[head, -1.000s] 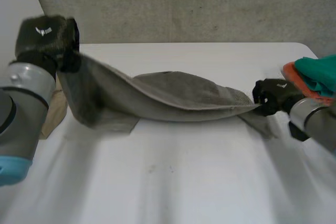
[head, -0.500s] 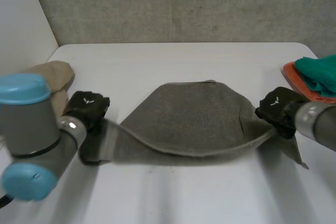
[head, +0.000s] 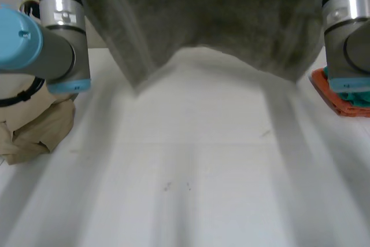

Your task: Fold the laundry.

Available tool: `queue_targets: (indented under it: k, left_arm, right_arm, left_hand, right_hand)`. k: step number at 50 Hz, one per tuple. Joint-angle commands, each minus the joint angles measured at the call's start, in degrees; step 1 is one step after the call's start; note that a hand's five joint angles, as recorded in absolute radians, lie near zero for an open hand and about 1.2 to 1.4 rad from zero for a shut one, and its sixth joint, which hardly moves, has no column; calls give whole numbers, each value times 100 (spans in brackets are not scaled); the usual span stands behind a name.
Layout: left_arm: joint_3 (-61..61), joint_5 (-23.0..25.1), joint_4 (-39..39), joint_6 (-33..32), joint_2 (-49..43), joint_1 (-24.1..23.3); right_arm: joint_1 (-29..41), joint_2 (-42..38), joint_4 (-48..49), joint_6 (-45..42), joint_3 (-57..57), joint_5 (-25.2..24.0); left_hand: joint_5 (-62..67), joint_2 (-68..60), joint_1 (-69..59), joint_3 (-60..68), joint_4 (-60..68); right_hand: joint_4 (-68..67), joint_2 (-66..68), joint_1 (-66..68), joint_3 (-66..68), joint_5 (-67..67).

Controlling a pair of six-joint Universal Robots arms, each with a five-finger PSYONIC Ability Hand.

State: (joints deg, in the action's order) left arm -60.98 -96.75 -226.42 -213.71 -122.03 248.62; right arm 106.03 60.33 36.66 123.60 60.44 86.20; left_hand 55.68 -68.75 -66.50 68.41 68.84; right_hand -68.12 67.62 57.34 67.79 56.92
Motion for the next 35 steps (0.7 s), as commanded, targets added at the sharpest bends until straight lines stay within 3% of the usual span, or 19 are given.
queue_targets:
  k: [1,10,18,27,31,35]
  left_arm:
    - [-1837,51,204,348,443,-7]
    - [-3227,86,195,357,391,-33]
    - [-3386,42,204,392,373,64]
    - [-3421,16,213,392,505,37]
    - [-3447,7,248,471,619,46]
    - [-3438,16,336,559,646,64]
  right_arm:
    - [23,312,-966,313,1485,-7]
    - [-117,321,-1557,1315,2867,-217]
    - [-425,-47,-1557,2967,3149,-964]
    - [-908,-145,-1863,4558,3009,-1141]
    - [-1092,-136,-2311,4848,2912,-1141]
    - [-1277,-153,-2654,5086,2868,-1141]
  left_hand:
    - [1432,-1125,-1350,1159,1116]
    - [1432,-1125,-1350,1159,1116]
    - [1432,-1125,-1350,1159,1116]
    - [1432,-1125,-1350,1159,1116]
    - [1432,-1125,-1350,1159,1116]
    - [1432,-1125,-1350,1159,1116]
  right_hand:
    - [-1188,1238,2266,1221,1308]
    - [-1188,1238,2266,1221,1308]
    - [-1188,1238,2266,1221,1308]
    - [3542,-3492,-2465,-3510,-3422]
    - [4556,-4506,-3478,-4523,-4436]
    - [4609,-4559,-3531,-4577,-4489]
